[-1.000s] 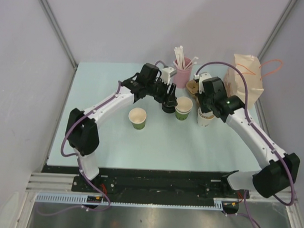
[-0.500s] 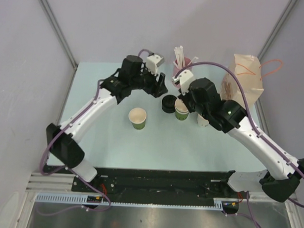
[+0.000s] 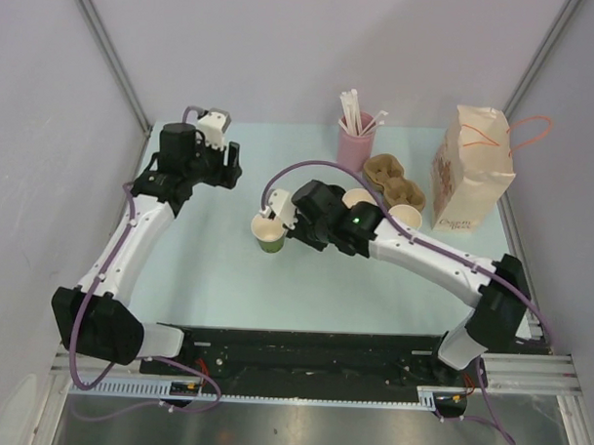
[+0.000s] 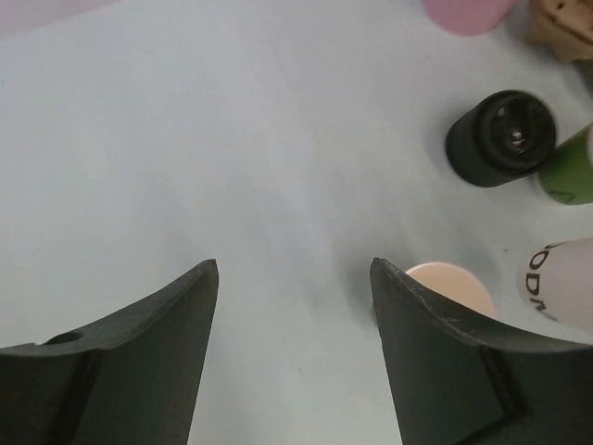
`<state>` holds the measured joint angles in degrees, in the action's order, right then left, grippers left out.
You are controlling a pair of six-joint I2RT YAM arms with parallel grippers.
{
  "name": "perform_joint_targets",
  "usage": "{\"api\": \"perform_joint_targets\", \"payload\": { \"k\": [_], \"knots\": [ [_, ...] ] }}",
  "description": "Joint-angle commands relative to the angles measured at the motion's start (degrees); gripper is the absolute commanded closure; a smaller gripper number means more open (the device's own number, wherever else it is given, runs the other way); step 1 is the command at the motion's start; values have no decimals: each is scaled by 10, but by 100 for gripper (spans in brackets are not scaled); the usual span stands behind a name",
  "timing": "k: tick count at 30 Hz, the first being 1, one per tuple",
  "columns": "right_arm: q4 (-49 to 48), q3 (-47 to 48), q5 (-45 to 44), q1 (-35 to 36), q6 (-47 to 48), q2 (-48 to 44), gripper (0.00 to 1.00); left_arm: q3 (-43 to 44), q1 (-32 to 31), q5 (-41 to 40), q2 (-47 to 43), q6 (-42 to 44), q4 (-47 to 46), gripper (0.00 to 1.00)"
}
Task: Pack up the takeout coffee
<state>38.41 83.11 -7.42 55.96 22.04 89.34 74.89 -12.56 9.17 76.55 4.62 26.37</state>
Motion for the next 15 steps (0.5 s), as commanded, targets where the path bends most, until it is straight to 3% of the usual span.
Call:
{"api": "perform_joint_targets", "payload": {
  "k": [1, 15],
  "knots": [
    [-35, 0, -22, 4, 35, 43, 100, -43, 41, 7, -39, 36, -5, 28],
    [-84, -22, 7, -11, 21, 109, 100, -67, 79, 23, -61, 42, -6, 27]
  ]
}}
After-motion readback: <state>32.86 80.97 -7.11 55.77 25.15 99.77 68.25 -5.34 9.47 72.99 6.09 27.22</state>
